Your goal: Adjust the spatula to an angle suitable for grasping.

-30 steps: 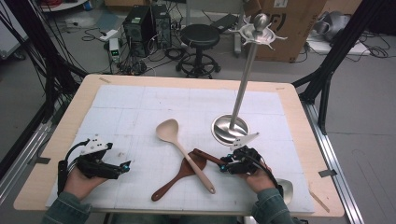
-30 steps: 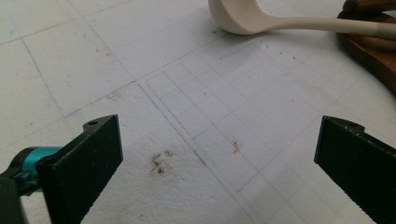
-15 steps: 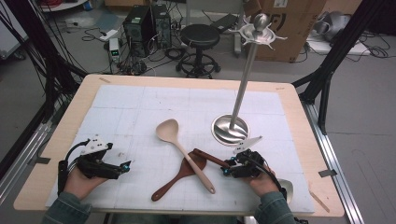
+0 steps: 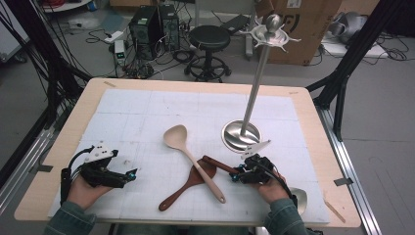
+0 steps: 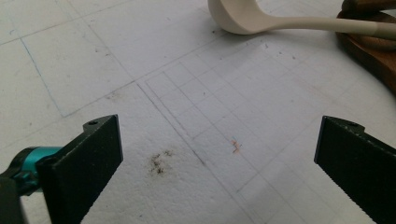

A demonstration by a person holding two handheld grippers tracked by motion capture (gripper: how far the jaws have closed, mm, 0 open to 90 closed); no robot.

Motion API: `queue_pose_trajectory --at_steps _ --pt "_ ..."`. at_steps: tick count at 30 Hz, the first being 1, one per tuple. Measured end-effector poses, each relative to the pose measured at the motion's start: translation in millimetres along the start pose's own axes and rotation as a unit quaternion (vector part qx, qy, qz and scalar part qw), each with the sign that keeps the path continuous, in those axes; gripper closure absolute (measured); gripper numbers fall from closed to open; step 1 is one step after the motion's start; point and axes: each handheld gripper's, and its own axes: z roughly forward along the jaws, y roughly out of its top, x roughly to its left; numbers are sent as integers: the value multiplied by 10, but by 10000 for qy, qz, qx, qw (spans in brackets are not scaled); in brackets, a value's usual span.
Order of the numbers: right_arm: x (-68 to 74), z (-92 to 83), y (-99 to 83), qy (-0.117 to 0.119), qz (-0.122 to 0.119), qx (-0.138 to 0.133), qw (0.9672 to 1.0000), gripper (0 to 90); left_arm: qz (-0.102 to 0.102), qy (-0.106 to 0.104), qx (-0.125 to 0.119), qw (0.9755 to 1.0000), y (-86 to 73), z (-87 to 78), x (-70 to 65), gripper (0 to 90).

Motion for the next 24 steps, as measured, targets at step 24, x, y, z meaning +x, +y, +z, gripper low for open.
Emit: queue_pose_trajectory --at_steps 24 --pt "-20 -440 241 -152 322 -1338 9904 734 -12 17 4 10000 -2 -2 2 17"
